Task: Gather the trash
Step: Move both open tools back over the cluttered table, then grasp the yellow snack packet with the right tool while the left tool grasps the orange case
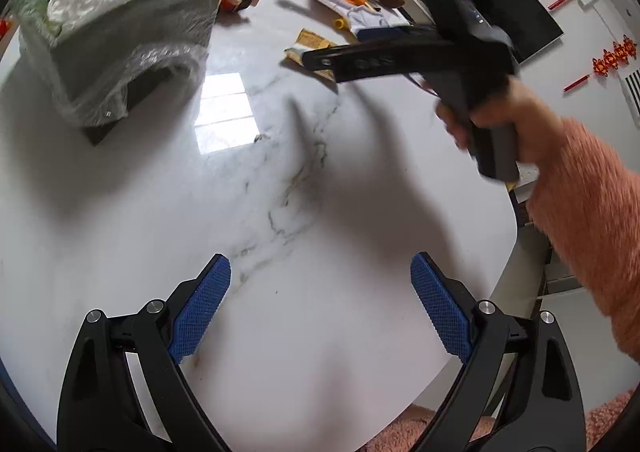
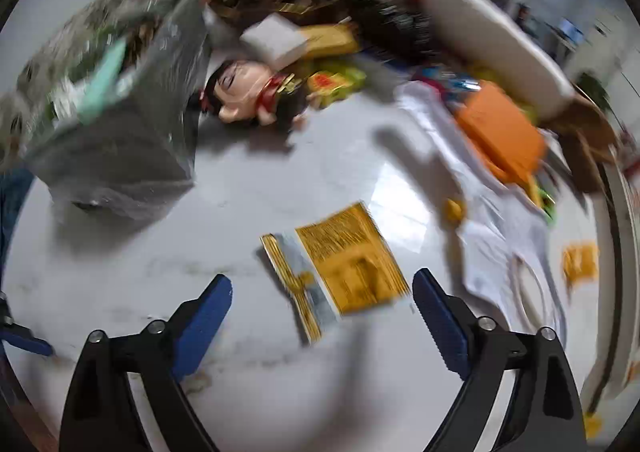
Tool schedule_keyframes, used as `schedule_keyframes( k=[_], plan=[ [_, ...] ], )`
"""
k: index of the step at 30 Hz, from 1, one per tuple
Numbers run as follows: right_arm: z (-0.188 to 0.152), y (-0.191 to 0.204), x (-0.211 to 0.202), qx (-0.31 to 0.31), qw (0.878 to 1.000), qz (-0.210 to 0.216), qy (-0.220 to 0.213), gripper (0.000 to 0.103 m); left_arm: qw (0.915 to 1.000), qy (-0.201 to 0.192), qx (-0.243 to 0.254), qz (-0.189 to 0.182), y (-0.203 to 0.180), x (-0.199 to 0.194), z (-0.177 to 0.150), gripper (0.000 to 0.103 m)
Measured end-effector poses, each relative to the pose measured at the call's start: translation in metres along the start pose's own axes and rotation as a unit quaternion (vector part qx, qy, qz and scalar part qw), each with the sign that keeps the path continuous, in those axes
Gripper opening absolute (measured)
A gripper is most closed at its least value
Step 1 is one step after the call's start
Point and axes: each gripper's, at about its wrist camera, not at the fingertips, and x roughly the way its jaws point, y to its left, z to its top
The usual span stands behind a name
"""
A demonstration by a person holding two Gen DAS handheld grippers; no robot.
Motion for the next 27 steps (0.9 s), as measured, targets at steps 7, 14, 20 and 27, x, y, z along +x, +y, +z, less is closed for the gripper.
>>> schedule_keyframes(
  k=[7,14,20,27],
  plan=[
    [0.007,-0.041,0.018,0.078,0.995,0.047,0.028,0.064,0.9999,-0.002,-0.014,-0.001,0.004,-0.001,-0.004,0.089],
    [-0.064,-0.052,-0.030,0.161,0.983,0.086,0.020,0.046,0.9997,-0.017,-0.010,0.014,0.005,0.004,0.029,0.089],
    [-0.167,-0.058,-0.108,0.268,0.956,0.114,-0.027,0.046,0.9974,-0.063,-0.033,0.010,0.000,0.017,0.113,0.089],
    [-0.220,-0.028,-0.146,0.360,0.923,0.113,-0.080,0.046,0.9923,-0.062,0.032,0.102,-0.064,0.095,0.279,0.089]
  ],
)
